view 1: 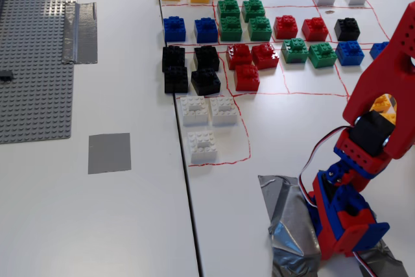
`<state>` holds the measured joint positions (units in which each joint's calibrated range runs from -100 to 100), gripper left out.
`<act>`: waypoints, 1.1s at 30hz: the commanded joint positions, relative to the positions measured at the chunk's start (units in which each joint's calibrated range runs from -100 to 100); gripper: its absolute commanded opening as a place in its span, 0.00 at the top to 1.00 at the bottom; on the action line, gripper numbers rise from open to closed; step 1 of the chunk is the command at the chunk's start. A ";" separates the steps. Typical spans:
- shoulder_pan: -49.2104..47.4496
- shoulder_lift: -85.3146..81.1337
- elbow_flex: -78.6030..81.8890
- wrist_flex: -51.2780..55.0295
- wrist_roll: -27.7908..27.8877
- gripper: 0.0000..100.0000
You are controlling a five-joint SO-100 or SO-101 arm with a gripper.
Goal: Grab the block and put it in the grey marker
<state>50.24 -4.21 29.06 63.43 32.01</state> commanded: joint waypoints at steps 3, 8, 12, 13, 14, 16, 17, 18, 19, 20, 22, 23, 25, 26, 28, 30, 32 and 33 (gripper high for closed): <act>-1.66 -2.47 -3.81 1.36 0.29 1.00; -3.13 -4.37 -8.08 6.14 -0.73 1.00; -3.53 -5.36 -11.90 10.20 -1.03 1.00; -3.53 -5.60 -12.99 11.42 -1.07 1.00; -3.53 -5.77 -14.26 12.63 -1.17 1.00; -3.62 -6.18 -16.98 15.23 -1.32 1.00; -3.62 -6.35 -18.35 16.45 -1.42 1.00; -3.72 -6.43 -19.80 17.58 -1.56 1.00; -4.02 -6.43 -21.34 18.80 -1.81 1.00; -4.31 -6.43 -23.07 20.10 -2.10 1.00; -5.29 -6.43 -26.34 22.53 -2.69 1.00; -5.88 -6.43 -27.79 23.67 -2.98 1.00; -7.35 -6.43 -30.79 25.62 -3.52 1.00; -8.24 -6.43 -32.43 26.75 -3.71 1.00; -10.00 -6.26 -36.33 29.35 -4.44 1.00; -12.06 -6.18 -39.78 32.19 -5.08 1.00; -14.42 -6.18 -42.69 34.54 -5.76 1.00; -15.79 -6.26 -44.14 35.35 -6.20 1.00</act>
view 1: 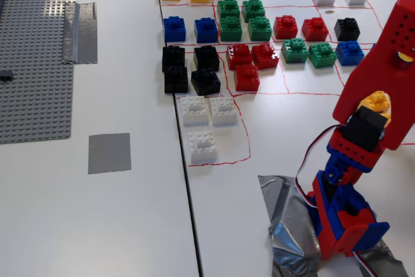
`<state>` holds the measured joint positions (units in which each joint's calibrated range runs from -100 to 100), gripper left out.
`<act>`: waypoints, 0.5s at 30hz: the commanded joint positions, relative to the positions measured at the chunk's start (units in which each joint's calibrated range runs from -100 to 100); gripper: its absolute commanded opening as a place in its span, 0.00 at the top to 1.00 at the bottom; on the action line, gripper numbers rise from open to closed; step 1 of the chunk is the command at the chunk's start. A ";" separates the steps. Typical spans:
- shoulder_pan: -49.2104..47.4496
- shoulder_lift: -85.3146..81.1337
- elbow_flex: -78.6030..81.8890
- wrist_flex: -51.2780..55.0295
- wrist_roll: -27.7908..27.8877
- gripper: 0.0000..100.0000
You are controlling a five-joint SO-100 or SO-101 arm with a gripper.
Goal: Grab the block and put it in the grey marker
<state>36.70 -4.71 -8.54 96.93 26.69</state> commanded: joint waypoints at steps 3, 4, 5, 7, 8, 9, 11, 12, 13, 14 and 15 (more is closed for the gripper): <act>-6.57 -6.51 -8.72 2.51 -1.66 1.00; -8.14 -6.84 -9.08 2.51 -1.86 1.00; -9.81 -7.17 -9.36 2.51 -2.15 1.00; -13.44 -7.83 -9.99 2.51 -2.88 1.00; -15.40 -8.07 -10.17 2.59 -3.32 1.00; -17.27 -8.24 -10.35 2.59 -3.76 1.00; -21.59 -8.49 -10.45 2.59 -4.93 1.00; -23.55 -8.49 -10.45 2.59 -5.52 1.00; -25.51 -8.65 -10.26 2.59 -6.06 1.00; -27.67 -8.65 -10.17 2.59 -6.74 1.00; -29.73 -8.73 -9.99 2.59 -7.47 1.00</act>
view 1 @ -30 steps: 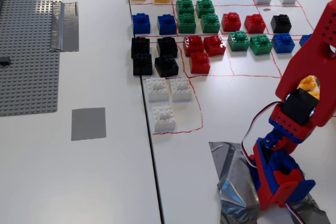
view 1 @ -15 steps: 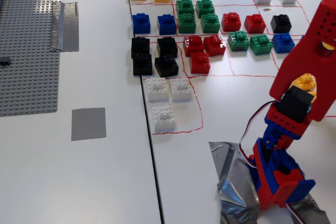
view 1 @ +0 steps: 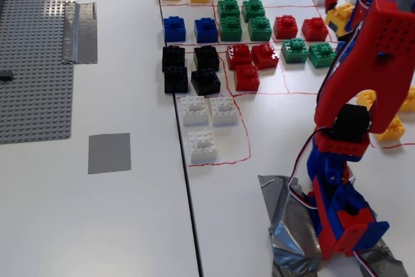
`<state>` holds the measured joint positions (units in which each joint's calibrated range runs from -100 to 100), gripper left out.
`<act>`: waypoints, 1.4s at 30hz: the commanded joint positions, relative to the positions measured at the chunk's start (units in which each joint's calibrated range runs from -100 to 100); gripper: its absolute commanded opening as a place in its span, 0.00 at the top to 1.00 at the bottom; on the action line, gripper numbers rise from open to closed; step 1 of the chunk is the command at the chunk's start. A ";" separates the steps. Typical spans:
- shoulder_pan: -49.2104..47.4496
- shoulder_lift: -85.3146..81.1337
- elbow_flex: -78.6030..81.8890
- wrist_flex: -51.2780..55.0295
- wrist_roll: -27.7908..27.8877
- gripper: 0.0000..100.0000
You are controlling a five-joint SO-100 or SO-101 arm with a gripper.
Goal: Grab the block and put it in the grey marker
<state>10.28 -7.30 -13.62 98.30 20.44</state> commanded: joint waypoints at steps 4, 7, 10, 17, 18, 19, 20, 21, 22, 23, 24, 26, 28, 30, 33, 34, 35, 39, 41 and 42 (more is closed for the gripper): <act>-11.46 -6.23 -3.45 1.21 -4.30 1.00; -17.35 -6.07 -2.54 1.13 -6.79 1.00; -22.74 -5.98 -0.91 0.73 -9.18 1.00; -32.85 -4.50 1.18 -1.47 -14.80 1.00; -33.93 -4.17 1.36 -1.79 -15.43 1.00; -35.11 -3.92 1.54 -2.11 -16.02 1.00; -36.29 -3.59 1.63 -2.28 -16.61 1.00; -37.56 -3.34 1.73 -2.60 -17.19 1.00; -38.74 -3.10 1.91 -3.09 -17.78 1.00; -40.02 -2.85 2.00 -3.49 -18.36 1.00; -41.39 -2.52 2.09 -3.98 -19.00 1.00; -43.94 -1.86 2.36 -5.20 -20.46 1.00; -46.79 -0.87 2.45 -7.06 -22.37 1.00; -49.73 0.45 2.45 -9.17 -24.08 1.00; -53.17 3.09 1.63 -11.04 -25.79 1.00; -54.25 4.00 1.18 -11.28 -26.32 1.00; -55.23 4.83 0.91 -11.77 -26.76 1.00; -58.56 7.80 0.27 -13.72 -28.67 1.00; -59.84 9.20 0.00 -14.61 -29.35 1.00; -60.43 9.94 -0.27 -14.93 -29.65 1.00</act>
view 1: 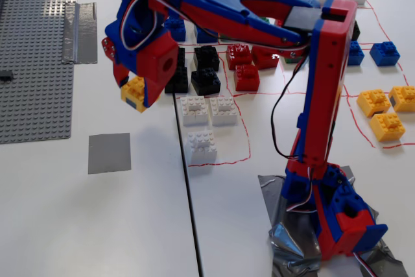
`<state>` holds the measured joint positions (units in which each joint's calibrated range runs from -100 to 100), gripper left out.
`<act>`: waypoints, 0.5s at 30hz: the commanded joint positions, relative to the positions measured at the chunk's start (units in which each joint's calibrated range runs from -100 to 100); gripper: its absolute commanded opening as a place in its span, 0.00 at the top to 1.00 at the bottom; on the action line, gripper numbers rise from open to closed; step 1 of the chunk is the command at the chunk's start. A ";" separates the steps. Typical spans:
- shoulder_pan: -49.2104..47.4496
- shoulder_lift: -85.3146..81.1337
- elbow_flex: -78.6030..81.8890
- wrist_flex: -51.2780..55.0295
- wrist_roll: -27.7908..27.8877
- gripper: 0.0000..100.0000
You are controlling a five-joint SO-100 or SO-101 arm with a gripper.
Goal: Grab the block and put it in the grey marker
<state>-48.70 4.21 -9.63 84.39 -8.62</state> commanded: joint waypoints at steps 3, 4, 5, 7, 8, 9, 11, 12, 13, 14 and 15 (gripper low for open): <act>-3.02 0.82 -5.54 -1.59 -1.22 1.00; -3.41 1.64 -5.99 -1.83 -1.27 1.00; -3.61 2.55 -6.45 -2.07 -1.27 1.00; -4.00 4.70 -8.17 -2.15 -1.17 1.00; -4.10 6.02 -9.63 -1.83 -1.17 1.00; -4.19 7.34 -10.90 -1.67 -1.17 1.00; -4.49 9.73 -13.17 -1.67 -1.32 1.00; -4.78 10.89 -14.26 -1.67 -1.37 1.00; -5.08 11.96 -15.26 -1.67 -1.42 1.00; -5.37 13.03 -16.35 -1.67 -1.51 1.00; -5.67 14.10 -17.26 -1.67 -1.51 1.00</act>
<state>-52.87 19.90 -21.07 83.09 -9.55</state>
